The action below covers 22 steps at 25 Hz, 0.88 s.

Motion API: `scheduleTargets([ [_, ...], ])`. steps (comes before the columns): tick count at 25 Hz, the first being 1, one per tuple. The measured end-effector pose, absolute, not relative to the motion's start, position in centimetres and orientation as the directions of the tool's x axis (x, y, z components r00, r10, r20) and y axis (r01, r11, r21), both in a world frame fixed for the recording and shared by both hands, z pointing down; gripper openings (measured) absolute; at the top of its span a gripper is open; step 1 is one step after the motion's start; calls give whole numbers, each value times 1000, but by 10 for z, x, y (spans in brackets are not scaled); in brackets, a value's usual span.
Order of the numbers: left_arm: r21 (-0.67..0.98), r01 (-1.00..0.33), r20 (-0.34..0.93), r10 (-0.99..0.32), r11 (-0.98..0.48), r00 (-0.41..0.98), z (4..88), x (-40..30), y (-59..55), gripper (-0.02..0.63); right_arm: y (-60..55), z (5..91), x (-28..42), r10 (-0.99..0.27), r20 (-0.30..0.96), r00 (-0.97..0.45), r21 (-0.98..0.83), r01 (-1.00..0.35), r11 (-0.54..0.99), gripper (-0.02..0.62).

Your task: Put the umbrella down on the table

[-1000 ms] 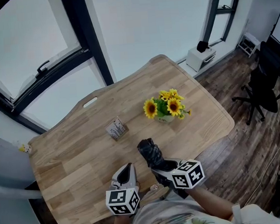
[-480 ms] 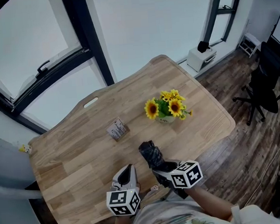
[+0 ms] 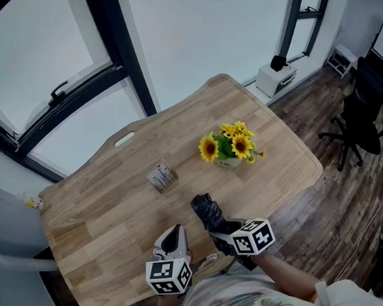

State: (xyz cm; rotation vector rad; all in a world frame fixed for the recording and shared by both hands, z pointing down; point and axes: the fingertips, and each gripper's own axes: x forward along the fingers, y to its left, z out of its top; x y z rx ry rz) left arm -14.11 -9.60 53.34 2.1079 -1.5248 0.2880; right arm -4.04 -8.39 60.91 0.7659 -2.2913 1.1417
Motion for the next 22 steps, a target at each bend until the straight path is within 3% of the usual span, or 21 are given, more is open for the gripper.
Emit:
scheduleTargets([
  [22,294,-929,467,-814,-225,345,540,-147,-96,0,-89,652,-44,-219,680,-699,-570,-693,443,209],
])
